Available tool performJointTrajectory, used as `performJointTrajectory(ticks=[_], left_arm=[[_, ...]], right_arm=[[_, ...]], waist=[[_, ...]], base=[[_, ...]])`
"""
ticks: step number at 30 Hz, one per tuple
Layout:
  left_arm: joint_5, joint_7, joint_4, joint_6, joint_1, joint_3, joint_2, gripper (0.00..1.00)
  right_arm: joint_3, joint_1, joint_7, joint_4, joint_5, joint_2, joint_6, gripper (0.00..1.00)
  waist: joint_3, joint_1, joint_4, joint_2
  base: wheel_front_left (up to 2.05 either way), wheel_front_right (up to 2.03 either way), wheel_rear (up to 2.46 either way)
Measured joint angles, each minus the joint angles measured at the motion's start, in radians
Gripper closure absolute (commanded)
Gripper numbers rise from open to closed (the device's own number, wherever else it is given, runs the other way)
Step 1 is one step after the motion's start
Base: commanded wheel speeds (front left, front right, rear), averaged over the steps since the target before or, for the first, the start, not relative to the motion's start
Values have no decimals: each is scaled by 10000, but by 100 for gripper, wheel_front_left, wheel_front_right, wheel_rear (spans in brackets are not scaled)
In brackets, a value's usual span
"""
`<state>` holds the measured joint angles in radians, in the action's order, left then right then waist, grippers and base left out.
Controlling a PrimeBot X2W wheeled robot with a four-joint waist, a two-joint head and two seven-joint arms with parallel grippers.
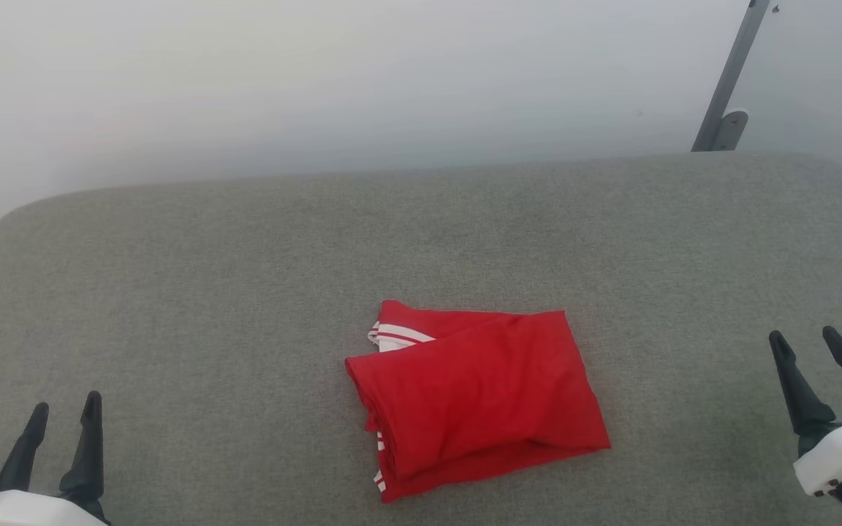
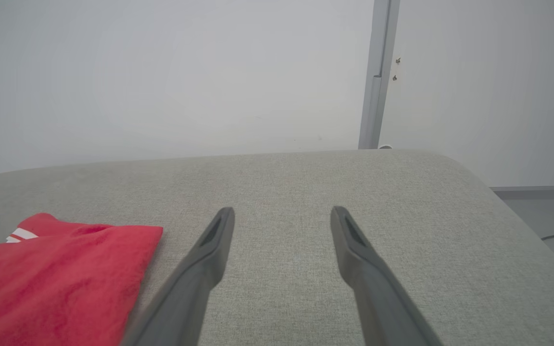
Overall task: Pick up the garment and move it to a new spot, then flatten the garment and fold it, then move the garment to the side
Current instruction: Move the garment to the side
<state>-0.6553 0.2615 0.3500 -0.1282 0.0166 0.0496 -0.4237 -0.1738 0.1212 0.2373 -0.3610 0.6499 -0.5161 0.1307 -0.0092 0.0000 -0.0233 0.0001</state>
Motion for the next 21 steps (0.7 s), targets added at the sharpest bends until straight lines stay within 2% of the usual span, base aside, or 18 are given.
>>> performJointTrajectory(ticks=[13,21], left_arm=[[351,0,-44,0,-2,-359,-128,0],[500,-2,-115,-10,-292,-867,-278,0]], right_arm=[[-221,-44,-109,61,27,79,0,0],[-907,259,-1200,387,433,159,0,0]], waist=[[10,0,205,0],[92,0,597,0]], base=[[0,0,0],[0,0,0]])
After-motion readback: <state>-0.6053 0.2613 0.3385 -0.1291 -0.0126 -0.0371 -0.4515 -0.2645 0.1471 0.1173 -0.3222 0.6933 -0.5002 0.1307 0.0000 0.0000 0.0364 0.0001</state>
